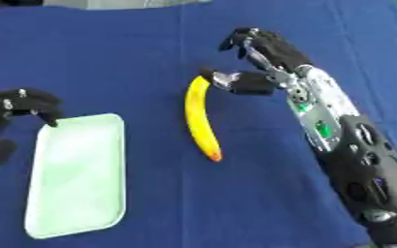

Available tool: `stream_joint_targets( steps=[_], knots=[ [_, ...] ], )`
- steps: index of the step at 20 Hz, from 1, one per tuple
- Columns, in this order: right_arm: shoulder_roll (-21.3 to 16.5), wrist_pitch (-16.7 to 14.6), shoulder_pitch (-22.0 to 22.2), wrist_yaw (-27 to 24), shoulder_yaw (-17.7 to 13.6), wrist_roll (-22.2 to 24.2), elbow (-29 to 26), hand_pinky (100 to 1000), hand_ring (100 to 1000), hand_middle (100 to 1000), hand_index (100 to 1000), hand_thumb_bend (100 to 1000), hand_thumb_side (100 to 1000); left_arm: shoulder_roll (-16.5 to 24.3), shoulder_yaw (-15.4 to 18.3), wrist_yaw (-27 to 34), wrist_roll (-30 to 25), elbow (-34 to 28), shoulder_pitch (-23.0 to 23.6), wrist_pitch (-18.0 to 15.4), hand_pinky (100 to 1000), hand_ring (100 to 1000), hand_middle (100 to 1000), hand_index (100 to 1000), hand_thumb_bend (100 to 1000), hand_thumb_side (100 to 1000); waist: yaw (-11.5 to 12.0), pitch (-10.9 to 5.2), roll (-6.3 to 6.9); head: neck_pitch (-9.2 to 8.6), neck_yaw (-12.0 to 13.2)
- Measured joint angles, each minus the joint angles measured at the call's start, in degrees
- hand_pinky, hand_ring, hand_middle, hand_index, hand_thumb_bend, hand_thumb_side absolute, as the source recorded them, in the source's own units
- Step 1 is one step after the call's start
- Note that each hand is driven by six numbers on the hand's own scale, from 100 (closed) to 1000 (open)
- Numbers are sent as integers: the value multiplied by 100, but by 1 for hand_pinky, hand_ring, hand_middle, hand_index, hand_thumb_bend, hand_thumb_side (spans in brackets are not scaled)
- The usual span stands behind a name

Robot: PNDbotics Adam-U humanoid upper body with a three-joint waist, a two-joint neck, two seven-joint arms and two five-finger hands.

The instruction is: Pick up objects on the table and place them in the box.

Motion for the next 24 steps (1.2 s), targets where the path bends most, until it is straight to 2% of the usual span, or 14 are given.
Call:
stream_joint_targets(
  steps=[5, 18, 24],
  knots=[
    [9, -31, 18, -5, 11, 59, 30, 341, 611, 712, 782, 534, 916, 0, 0, 0, 0, 0, -12, 0, 581, 726, 789, 842, 100, 759, 8, 0, 0, 0, -1],
    [105, -64, 597, -211, 111, 321, 25, 336, 606, 715, 785, 536, 895, 0, 0, 0, 0, 0, -41, 0, 582, 727, 790, 842, 100, 758, 5, 1, -7, -1, -4],
    [159, -71, 661, -186, 128, 328, -29, 334, 605, 714, 783, 539, 900, 0, 0, 0, 1, 0, -42, -1, 582, 727, 790, 843, 100, 757, 8, 1, -7, -1, -5]
  ],
)
